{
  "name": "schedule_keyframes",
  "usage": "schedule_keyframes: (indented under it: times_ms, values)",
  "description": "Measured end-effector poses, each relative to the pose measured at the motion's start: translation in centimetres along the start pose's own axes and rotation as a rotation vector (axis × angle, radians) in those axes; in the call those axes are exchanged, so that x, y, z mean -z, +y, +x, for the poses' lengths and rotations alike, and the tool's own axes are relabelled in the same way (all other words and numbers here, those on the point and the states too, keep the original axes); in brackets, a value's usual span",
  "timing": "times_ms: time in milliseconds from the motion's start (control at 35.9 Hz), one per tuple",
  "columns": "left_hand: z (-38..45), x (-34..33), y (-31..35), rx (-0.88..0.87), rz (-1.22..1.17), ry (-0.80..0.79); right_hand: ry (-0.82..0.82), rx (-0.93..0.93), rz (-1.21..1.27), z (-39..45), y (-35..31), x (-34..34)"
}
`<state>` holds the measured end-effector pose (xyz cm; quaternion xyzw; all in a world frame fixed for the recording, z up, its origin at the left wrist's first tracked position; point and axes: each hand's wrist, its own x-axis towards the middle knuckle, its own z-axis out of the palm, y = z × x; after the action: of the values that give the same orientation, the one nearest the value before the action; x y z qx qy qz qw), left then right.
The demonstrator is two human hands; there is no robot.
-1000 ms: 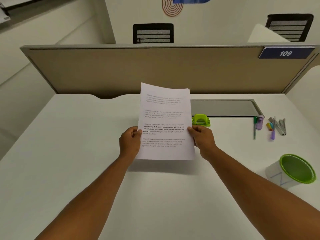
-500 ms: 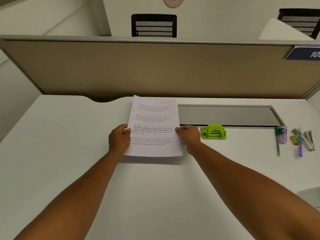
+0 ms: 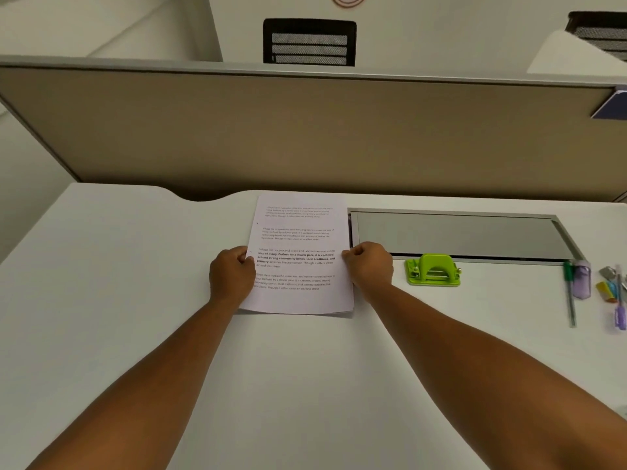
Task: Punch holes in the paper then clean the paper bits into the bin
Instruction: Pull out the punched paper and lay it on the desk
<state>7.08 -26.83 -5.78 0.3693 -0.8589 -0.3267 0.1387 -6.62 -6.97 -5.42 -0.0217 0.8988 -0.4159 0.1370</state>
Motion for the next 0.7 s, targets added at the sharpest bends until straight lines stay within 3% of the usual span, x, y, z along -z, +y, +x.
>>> schedule_keyframes:
  times_ms: [696]
  values:
    - [2.4,-0.5,-2.5,-0.029,0.084,0.068,0.036,0.082,-0.210,-0.5,-0.9,-1.7]
